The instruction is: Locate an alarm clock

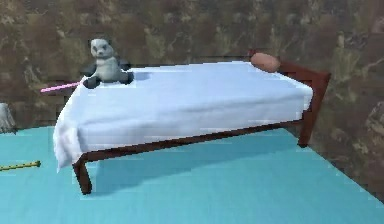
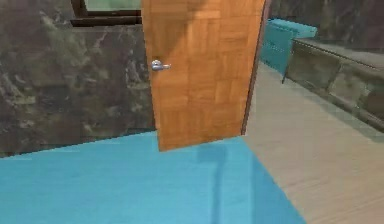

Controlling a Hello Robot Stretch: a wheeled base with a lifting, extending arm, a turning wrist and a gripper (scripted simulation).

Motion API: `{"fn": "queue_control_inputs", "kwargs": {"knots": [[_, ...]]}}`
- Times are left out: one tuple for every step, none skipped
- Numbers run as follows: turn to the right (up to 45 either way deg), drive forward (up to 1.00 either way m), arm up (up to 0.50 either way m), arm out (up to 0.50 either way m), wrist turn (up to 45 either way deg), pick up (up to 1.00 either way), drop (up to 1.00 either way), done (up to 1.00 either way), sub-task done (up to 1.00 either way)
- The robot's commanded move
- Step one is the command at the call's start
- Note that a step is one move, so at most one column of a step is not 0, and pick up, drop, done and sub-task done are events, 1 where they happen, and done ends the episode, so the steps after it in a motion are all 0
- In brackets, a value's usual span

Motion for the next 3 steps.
{"fn": "queue_control_inputs", "kwargs": {"knots": [[0.0,0.1,0.0,0.0,0.0,0.0,0.0,0.0,0.0],[-45.0,0.0,0.0,0.0,0.0,0.0,0.0,0.0,0.0],[-42.0,0.0,0.0,0.0,0.0,0.0,0.0,0.0,0.0]]}}
